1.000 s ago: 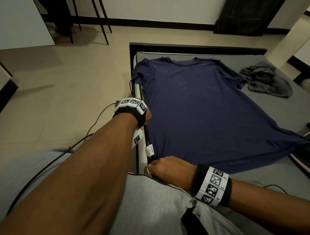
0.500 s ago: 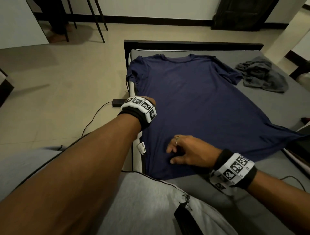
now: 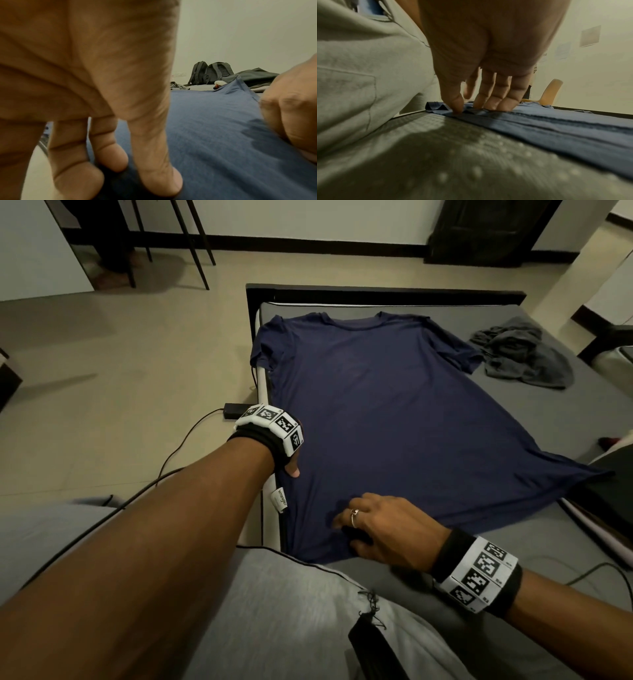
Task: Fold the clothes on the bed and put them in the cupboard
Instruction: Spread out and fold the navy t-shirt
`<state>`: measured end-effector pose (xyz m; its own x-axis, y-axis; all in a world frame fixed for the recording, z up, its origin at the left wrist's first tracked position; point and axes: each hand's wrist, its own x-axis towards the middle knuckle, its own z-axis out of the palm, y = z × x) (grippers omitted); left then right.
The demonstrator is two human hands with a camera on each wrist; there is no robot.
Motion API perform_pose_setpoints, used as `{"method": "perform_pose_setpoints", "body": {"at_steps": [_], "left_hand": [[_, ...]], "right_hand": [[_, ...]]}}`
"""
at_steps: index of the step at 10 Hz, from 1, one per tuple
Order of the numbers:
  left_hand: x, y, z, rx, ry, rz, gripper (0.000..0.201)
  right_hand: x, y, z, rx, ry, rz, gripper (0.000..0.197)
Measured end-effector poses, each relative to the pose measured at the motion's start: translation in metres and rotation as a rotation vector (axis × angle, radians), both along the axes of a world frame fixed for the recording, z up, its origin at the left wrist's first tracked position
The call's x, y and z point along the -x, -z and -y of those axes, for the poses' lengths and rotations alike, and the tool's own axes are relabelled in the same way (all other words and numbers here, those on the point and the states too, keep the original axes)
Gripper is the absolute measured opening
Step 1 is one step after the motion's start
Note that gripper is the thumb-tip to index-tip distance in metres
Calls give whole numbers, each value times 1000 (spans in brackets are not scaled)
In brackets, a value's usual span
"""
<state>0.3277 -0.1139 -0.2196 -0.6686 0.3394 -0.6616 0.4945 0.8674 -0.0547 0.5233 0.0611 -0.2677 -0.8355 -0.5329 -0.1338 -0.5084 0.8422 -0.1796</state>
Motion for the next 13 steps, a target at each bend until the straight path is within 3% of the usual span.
{"method": "perform_pose_setpoints", "body": {"at_steps": [1,2,3,4,6,9,12,13], "left_hand": [[-7,-1,3,-24,-40,-8,39],[-11,5,4,139,52,-250,76],[-19,8,6,158,90,-389,81],[-20,7,10,161,107,-417,79],[-14,0,11,145,42,-268,56],[0,-13,11,78,-199,-81,38],[-12,-23,16,130,-110,-173,41],[-14,-24,15,143,-85,-202,40]], "right_hand": [[-4,-4,-3,36,39,30,32],[-6,-5,-9,5,64,28,24],[-8,2,-11,-41,64,-34,27],[-8,5,-10,-84,59,-108,23],[-18,-1,-11,-38,-40,-154,17],[-14,-5,-15,-27,-79,68,21],[-6,-25,-6,-97,-134,216,16],[7,-31,16,-4,-167,110,23]]}}
